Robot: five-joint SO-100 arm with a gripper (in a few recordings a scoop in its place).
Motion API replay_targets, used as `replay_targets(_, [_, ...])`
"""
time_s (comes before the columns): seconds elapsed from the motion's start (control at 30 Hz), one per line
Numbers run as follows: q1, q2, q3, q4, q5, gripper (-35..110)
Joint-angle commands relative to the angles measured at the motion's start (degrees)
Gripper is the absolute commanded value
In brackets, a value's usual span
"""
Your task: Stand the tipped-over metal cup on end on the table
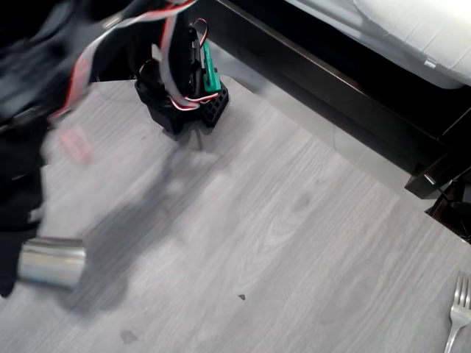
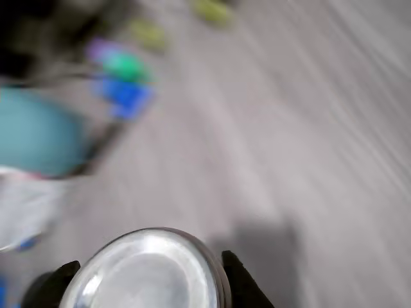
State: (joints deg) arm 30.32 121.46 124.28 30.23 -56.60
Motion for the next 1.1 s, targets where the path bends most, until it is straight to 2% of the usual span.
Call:
replay_targets(0.0, [-7.38,20.21,21.62,-24.52,-8.7,0])
replay_targets(0.07, [-11.16,24.26,30.41,-34.28,-12.04,0])
replay_targets(0.3, [-17.58,22.5,42.54,-50.19,-20.74,0])
replay_targets(0.7, [-16.96,-0.26,41.84,-69.96,-23.99,0])
replay_targets(0.93, [-17.05,-19.16,39.11,-89.12,-25.4,0])
replay_targets(1.07, [-17.93,-22.59,38.67,-92.64,-25.14,0])
